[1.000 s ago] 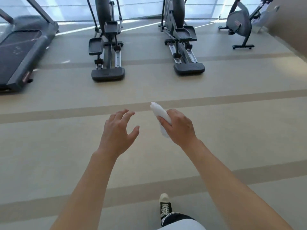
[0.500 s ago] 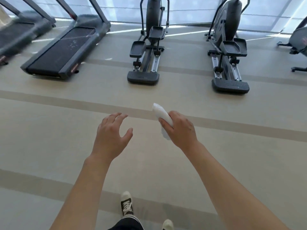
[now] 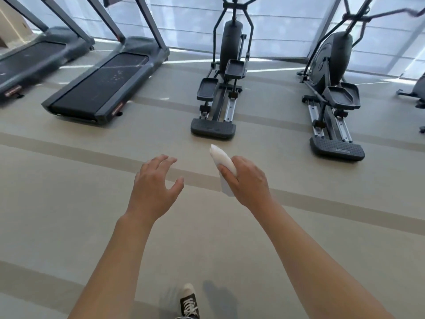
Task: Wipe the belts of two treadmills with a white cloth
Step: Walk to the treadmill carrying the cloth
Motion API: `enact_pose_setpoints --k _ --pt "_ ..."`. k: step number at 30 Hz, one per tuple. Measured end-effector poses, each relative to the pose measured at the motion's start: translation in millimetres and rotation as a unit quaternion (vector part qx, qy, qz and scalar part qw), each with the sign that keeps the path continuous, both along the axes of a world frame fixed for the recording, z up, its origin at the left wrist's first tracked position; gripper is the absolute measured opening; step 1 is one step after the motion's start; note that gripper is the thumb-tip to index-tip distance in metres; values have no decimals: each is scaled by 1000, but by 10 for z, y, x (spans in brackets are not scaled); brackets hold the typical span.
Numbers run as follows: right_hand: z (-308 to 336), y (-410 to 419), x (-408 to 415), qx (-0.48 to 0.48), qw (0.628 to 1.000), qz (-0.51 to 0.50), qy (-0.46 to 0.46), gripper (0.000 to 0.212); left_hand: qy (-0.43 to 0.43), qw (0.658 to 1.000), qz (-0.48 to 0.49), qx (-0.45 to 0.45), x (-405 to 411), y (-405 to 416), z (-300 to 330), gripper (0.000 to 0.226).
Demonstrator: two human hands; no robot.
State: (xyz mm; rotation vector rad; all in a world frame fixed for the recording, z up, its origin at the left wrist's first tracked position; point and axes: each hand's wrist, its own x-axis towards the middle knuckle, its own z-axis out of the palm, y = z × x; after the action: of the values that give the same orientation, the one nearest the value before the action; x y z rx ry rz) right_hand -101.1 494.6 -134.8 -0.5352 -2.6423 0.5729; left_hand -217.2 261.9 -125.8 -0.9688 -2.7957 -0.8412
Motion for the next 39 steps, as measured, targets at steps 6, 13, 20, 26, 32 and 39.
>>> enact_pose_setpoints --k 6,13,20,26,32,39 --pt "62 -239 -952 17 999 32 -14 40 -2 1000 17 -1 -784 -155 70 52" --pt "82 -164 -1737 13 999 48 -8 42 -4 999 36 -9 -1463 -134 60 52" --pt "0 296 -2523 13 997 74 1 39 -3 998 61 -13 -2148 265 15 52" --pt "-62 949 -3337 15 995 102 -8 40 -13 995 95 -16 -2808 867 -38 53" --pt "-53 1709 -4060 11 991 129 -18 39 -24 992 124 -20 -3430 1600 -51 51" --pt "-55 2287 -4730 14 988 150 -22 40 -37 987 155 -23 -3880 2107 -22 50"
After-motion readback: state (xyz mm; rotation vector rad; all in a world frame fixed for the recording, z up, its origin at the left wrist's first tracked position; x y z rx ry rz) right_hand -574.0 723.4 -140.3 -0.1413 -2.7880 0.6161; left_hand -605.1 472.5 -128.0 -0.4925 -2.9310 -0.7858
